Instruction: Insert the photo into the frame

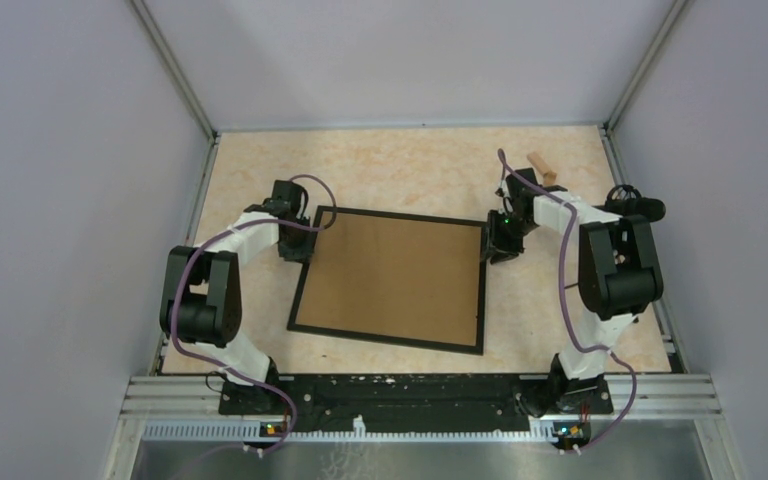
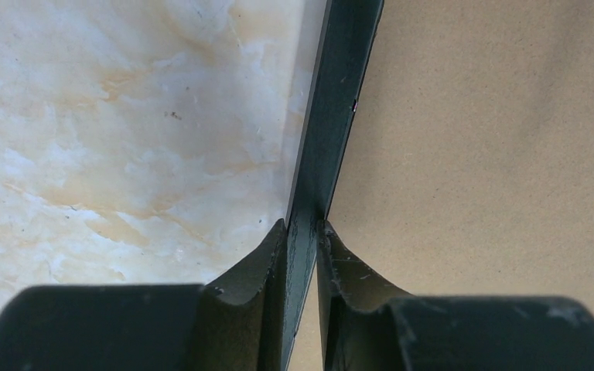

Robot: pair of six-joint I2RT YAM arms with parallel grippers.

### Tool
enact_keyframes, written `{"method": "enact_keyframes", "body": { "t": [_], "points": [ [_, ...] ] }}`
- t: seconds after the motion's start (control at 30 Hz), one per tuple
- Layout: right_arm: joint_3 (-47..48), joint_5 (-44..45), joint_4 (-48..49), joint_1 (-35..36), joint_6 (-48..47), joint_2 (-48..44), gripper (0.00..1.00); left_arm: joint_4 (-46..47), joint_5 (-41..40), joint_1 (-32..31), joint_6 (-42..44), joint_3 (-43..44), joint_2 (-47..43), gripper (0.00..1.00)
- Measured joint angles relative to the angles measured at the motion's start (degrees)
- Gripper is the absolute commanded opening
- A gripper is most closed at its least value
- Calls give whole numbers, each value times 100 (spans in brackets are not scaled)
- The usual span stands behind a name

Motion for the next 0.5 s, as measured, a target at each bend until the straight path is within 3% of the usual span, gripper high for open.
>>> {"method": "enact_keyframes", "body": {
  "t": [0.3,0.5],
  "points": [
    [221,-179,-114,-7,0,278,30,11,-20,0,116,0,0,8],
    [822,-103,-686,85,-48,765,30,-26,17,0,260,59,68,1]
  ]
}}
